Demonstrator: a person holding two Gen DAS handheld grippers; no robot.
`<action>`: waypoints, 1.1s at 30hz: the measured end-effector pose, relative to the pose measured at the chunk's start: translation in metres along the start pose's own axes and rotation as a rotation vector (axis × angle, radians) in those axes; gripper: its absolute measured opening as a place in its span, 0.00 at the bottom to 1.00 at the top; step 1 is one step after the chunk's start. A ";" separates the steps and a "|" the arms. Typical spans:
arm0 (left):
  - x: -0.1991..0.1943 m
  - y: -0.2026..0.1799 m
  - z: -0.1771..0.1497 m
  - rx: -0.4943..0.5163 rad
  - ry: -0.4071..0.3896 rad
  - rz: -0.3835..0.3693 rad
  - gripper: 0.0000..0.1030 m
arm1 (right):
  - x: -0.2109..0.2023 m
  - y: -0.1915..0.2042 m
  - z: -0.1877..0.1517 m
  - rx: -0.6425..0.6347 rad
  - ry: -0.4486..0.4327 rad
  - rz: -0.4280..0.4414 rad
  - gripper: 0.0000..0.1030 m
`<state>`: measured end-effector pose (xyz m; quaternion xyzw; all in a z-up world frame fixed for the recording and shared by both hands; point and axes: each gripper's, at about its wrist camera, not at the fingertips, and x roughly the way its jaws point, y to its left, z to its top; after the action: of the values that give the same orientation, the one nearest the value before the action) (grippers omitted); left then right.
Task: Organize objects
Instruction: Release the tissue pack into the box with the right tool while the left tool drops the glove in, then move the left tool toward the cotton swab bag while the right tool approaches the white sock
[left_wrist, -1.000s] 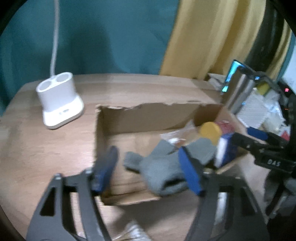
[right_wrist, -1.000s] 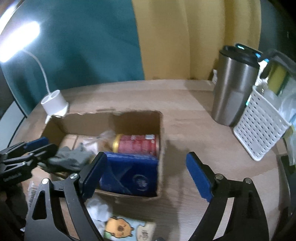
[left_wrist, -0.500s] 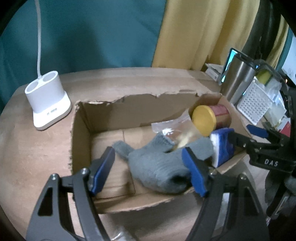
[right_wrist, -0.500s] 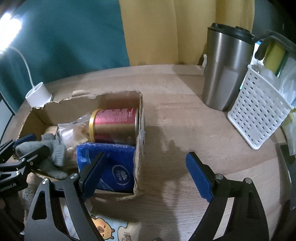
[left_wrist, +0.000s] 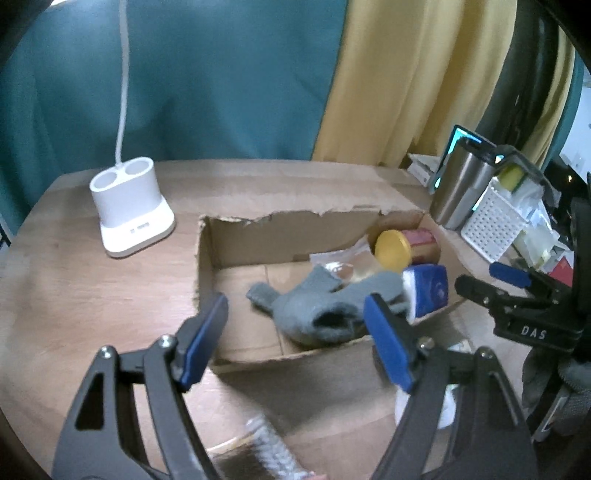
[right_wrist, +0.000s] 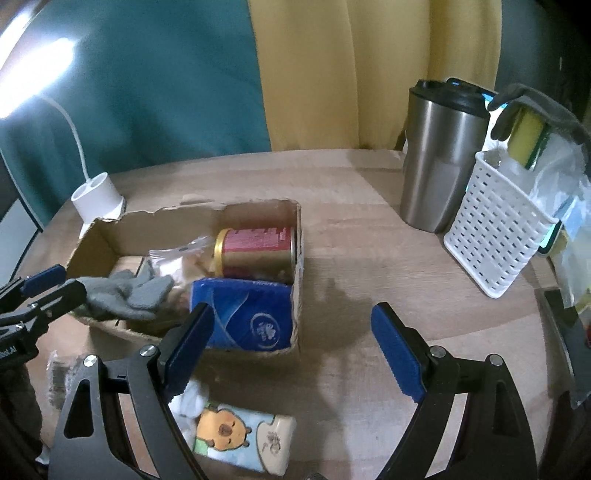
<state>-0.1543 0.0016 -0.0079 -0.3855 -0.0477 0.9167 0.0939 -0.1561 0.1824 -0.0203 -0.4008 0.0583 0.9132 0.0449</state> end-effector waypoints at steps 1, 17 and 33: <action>-0.004 0.001 -0.001 -0.002 -0.005 0.001 0.76 | -0.002 0.000 -0.001 -0.001 -0.002 0.001 0.87; -0.039 0.006 -0.019 -0.027 -0.042 -0.010 0.79 | -0.031 0.010 -0.021 -0.011 -0.027 0.004 0.87; -0.053 0.021 -0.055 -0.055 -0.020 0.023 0.80 | -0.041 0.022 -0.042 -0.042 -0.014 0.024 0.87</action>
<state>-0.0812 -0.0292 -0.0130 -0.3792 -0.0697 0.9198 0.0723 -0.1009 0.1529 -0.0168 -0.3946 0.0436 0.9174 0.0260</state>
